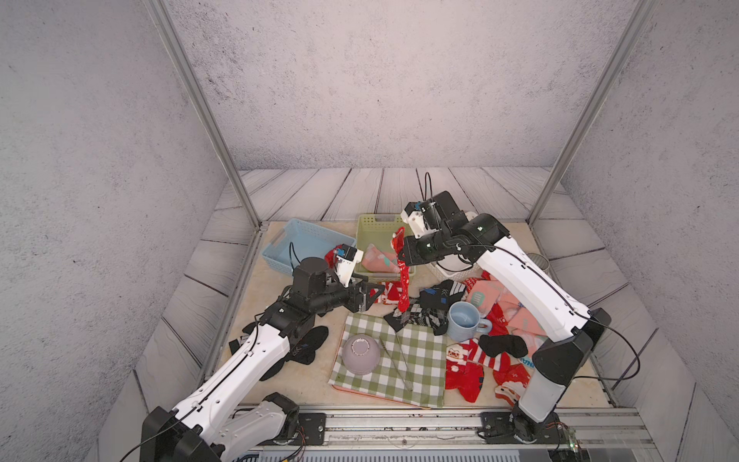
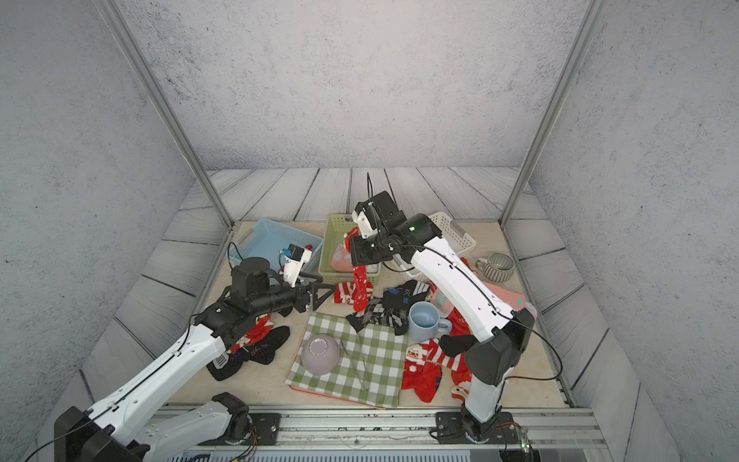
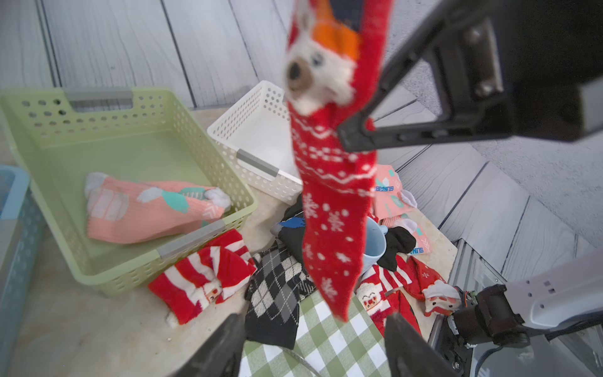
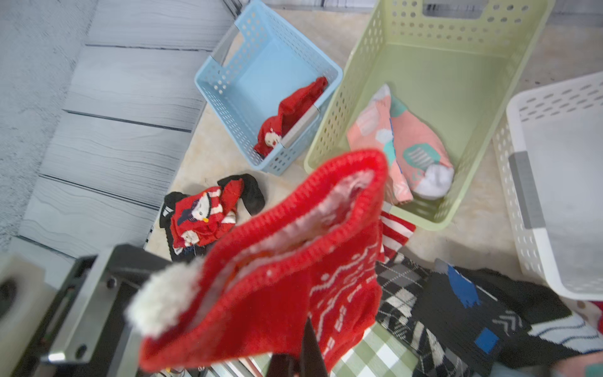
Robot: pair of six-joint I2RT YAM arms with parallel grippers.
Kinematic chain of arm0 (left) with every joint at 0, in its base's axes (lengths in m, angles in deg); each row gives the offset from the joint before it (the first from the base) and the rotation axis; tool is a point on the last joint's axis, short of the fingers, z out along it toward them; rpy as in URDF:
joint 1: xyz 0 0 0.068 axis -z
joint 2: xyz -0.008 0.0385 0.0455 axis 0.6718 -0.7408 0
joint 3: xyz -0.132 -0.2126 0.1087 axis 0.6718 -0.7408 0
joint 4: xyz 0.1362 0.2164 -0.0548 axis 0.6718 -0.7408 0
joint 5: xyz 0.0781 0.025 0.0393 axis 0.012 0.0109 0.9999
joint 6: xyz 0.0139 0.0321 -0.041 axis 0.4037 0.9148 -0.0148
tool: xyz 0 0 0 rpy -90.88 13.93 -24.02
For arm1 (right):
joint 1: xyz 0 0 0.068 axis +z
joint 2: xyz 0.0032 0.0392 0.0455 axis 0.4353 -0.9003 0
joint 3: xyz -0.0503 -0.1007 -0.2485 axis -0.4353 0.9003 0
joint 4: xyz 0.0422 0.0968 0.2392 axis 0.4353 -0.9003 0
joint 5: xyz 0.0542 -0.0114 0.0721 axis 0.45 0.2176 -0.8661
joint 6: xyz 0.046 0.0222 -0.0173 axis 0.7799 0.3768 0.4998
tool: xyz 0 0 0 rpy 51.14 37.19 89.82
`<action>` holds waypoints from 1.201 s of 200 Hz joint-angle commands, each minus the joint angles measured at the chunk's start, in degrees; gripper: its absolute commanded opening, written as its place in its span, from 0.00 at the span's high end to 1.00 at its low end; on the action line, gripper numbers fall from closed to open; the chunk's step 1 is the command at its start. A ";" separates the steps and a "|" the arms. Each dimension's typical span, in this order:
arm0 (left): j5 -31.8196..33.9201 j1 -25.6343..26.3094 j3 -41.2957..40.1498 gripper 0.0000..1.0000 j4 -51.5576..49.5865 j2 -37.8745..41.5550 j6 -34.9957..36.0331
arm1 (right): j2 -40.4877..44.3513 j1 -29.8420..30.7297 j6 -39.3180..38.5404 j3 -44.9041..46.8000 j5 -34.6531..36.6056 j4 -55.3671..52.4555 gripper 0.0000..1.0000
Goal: Sort the socks into the basket by color
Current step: Pick up the sock from the center of the board.
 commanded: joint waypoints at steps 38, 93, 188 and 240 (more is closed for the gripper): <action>6.35 4.43 1.80 0.16 13.32 -6.92 4.68 | -2.37 -0.17 2.26 -5.61 -6.09 1.07 1.00; 13.43 5.20 8.05 0.59 14.98 -14.80 8.97 | -2.11 -0.13 2.00 -6.96 -8.26 0.46 1.00; 20.37 1.29 16.45 1.00 -5.08 -13.44 9.38 | -1.24 -6.87 -0.04 -5.42 -6.34 -1.07 0.14; 18.88 -11.58 30.10 1.00 -22.14 -23.54 5.91 | 3.23 -9.90 -1.92 0.30 -5.89 -0.72 0.01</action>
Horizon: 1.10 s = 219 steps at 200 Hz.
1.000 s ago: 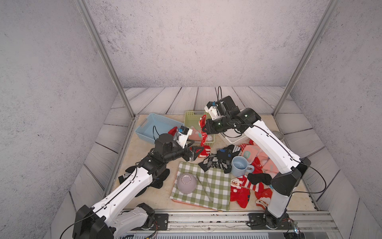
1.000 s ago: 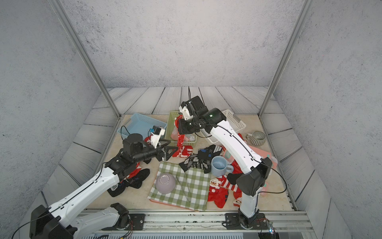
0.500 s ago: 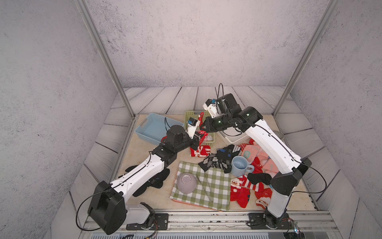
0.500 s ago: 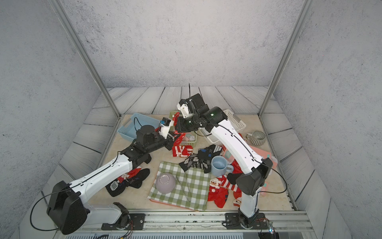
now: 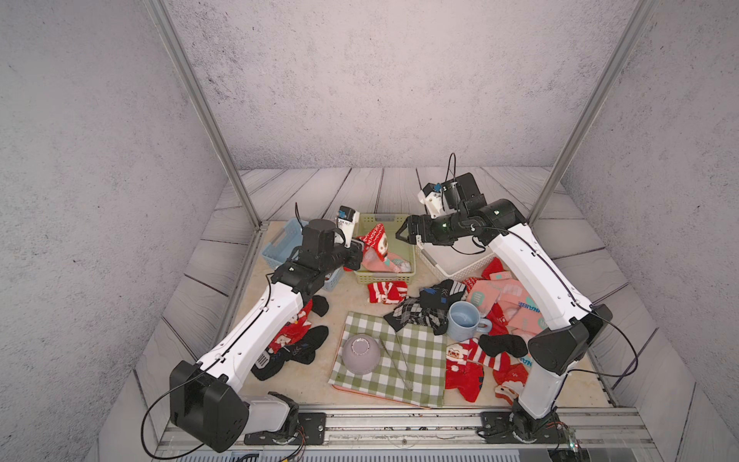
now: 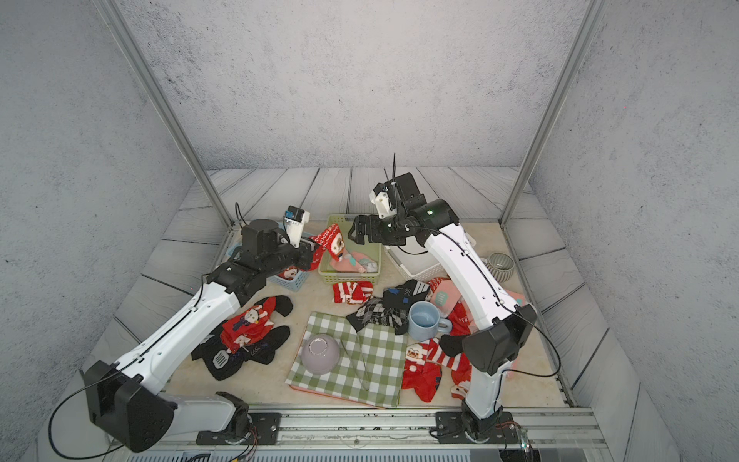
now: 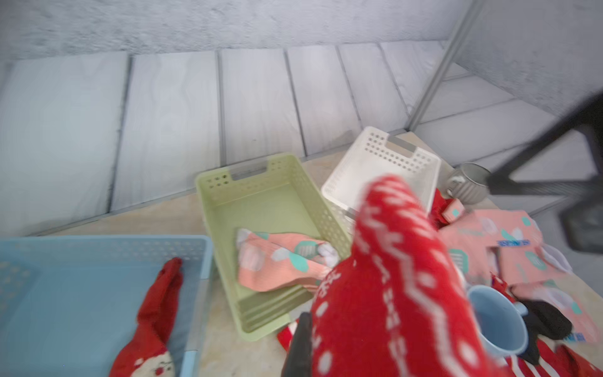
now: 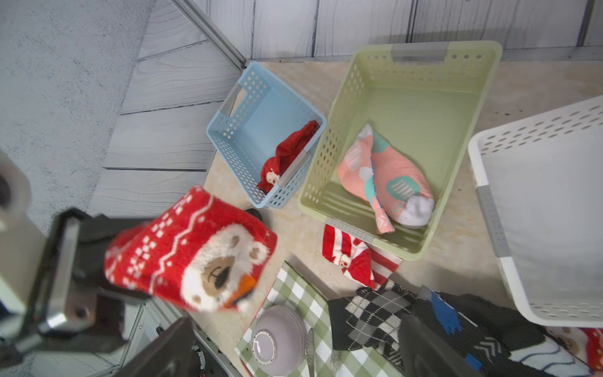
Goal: Sort the socks into the basket by color
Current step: Pick up the sock from the center of the board, then place the sock in the bin.
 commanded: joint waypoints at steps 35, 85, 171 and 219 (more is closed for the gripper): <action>3.94 -10.43 13.91 1.00 -15.55 -15.17 -2.23 | 5.82 -2.45 -2.89 8.97 1.03 -0.04 0.01; 9.91 -15.46 22.64 1.00 -16.85 -27.82 -1.49 | 6.17 -4.24 -5.04 12.37 1.23 -1.14 0.01; 13.17 -18.54 28.97 1.00 -21.60 -43.13 -1.50 | 7.45 -6.78 -6.27 17.54 1.34 -0.90 0.01; 11.43 -18.96 30.02 0.64 -24.45 -45.45 -1.34 | 7.10 -6.80 -5.62 18.21 0.52 -0.02 0.01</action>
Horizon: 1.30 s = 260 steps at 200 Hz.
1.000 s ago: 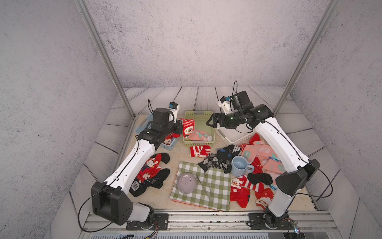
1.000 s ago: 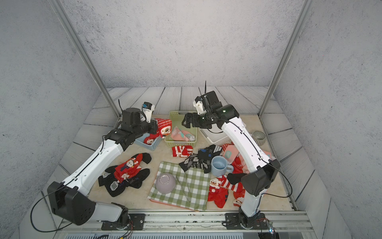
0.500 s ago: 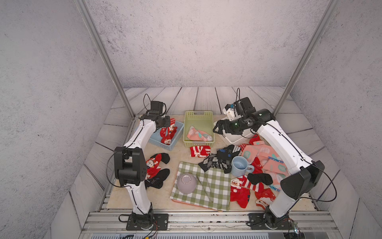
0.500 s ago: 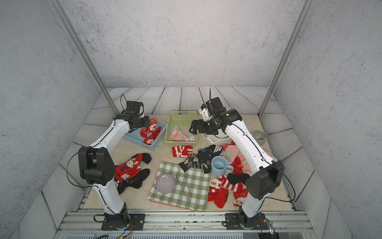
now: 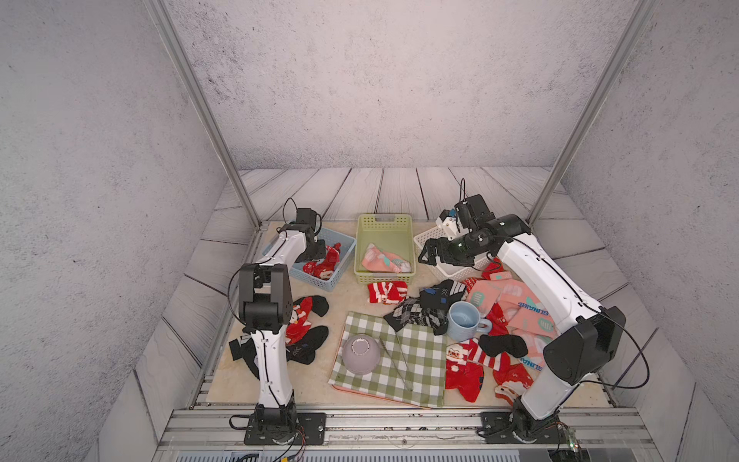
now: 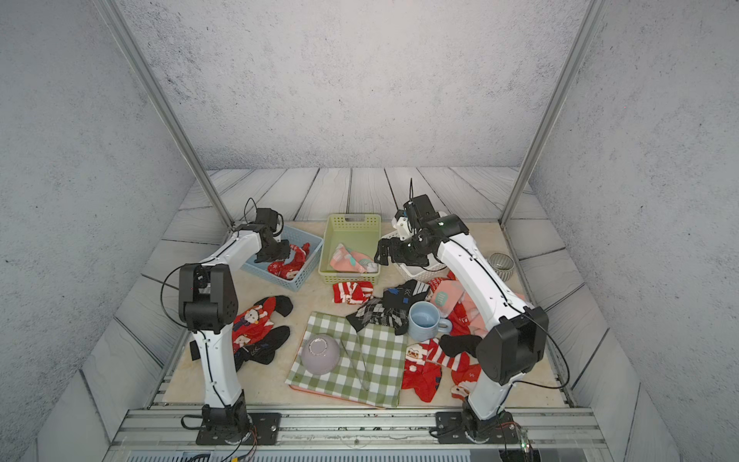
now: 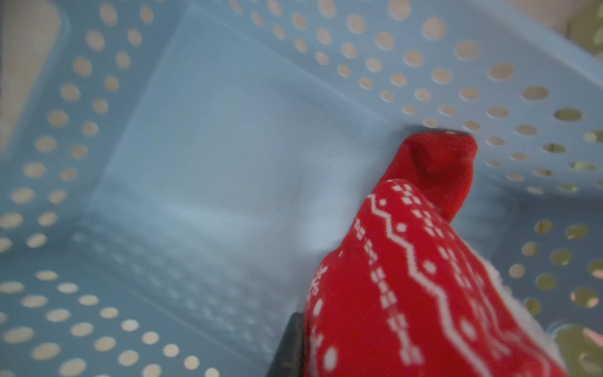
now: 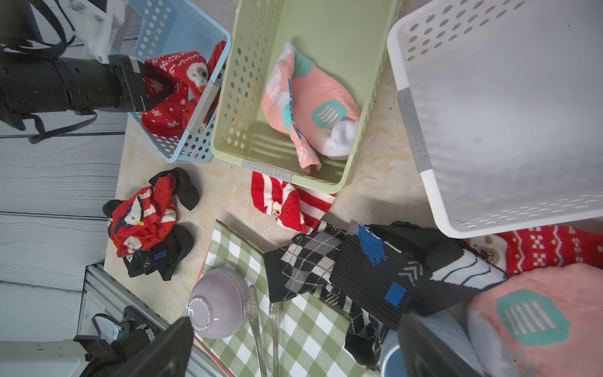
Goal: Sort the socks into the basket by color
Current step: Place the sock in the bin, then pick up the sock from the center of the board.
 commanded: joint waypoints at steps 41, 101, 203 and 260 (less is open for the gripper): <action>-2.02 -0.60 -0.46 0.44 -2.48 3.95 0.54 | 1.05 -0.18 0.46 -0.70 -1.80 1.05 0.01; -4.06 -0.94 -8.35 0.36 1.66 19.20 -0.98 | -1.78 -0.09 0.31 -1.95 -4.16 0.33 0.01; -1.80 1.28 -33.33 0.45 -8.06 43.24 -10.31 | -7.24 4.15 -1.99 0.22 -5.23 1.50 0.01; 2.34 2.08 -42.24 0.45 -11.28 45.53 -17.54 | -8.43 5.62 -2.39 2.24 -5.58 2.59 0.01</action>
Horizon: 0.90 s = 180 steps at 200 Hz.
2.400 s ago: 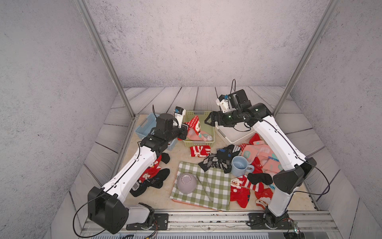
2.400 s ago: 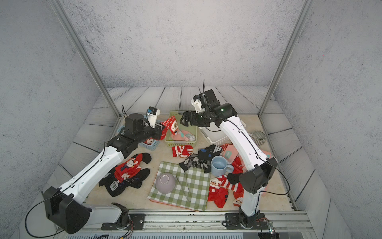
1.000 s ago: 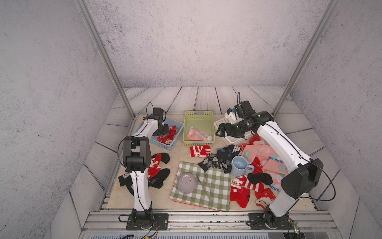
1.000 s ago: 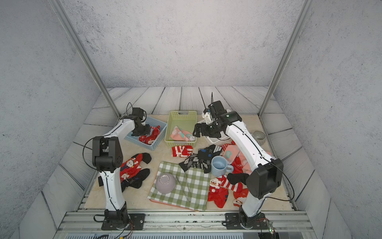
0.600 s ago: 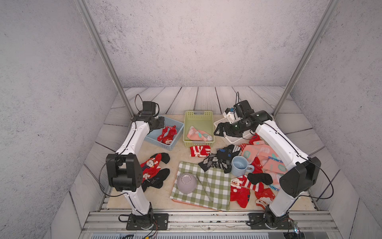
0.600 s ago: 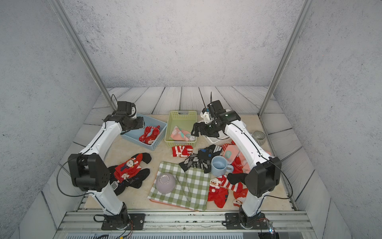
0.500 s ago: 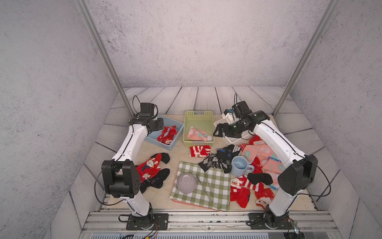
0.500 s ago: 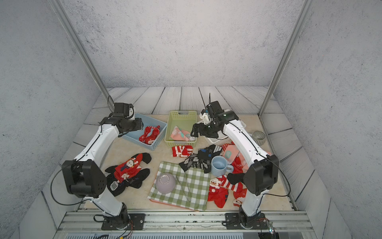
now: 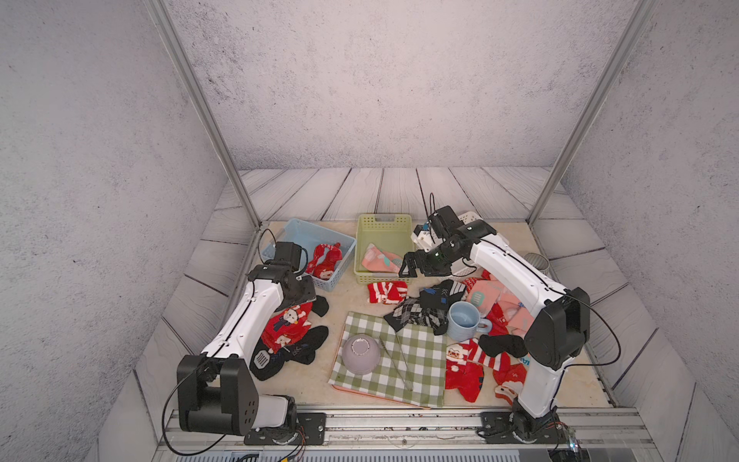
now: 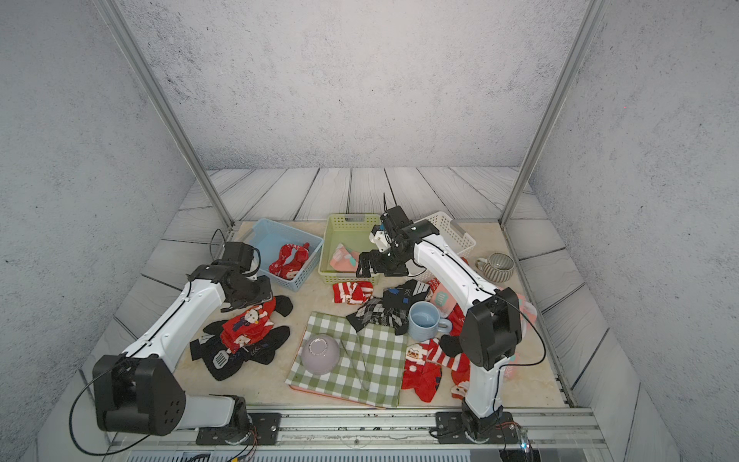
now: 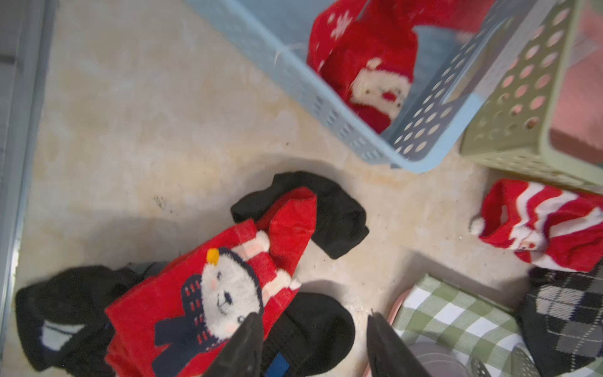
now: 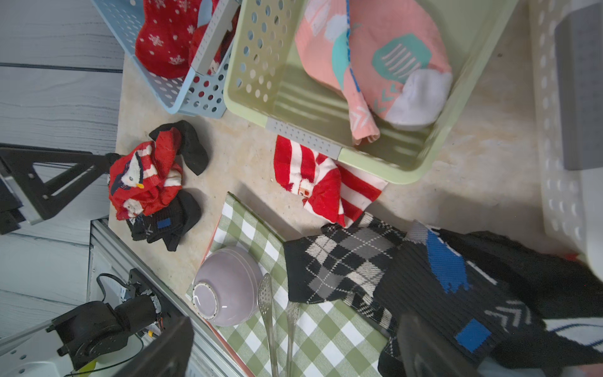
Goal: Sort the socks into the basket by color
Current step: Pick up the sock from the center of the board.
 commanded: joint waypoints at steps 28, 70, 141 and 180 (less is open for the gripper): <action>8.54 0.33 -6.03 0.43 0.26 0.54 -7.09 | 0.53 0.29 -0.87 3.78 -0.83 1.31 0.01; 13.27 0.30 -5.62 0.46 2.17 -3.08 -8.90 | 1.43 0.26 -1.21 5.07 -0.24 1.34 0.01; 13.94 0.16 -8.76 0.50 5.36 -7.17 -9.45 | 1.34 0.23 -1.07 5.01 0.13 1.25 0.01; 12.77 0.13 -9.21 0.87 5.96 -7.35 -9.00 | 1.30 0.25 -0.77 4.93 0.21 1.43 0.01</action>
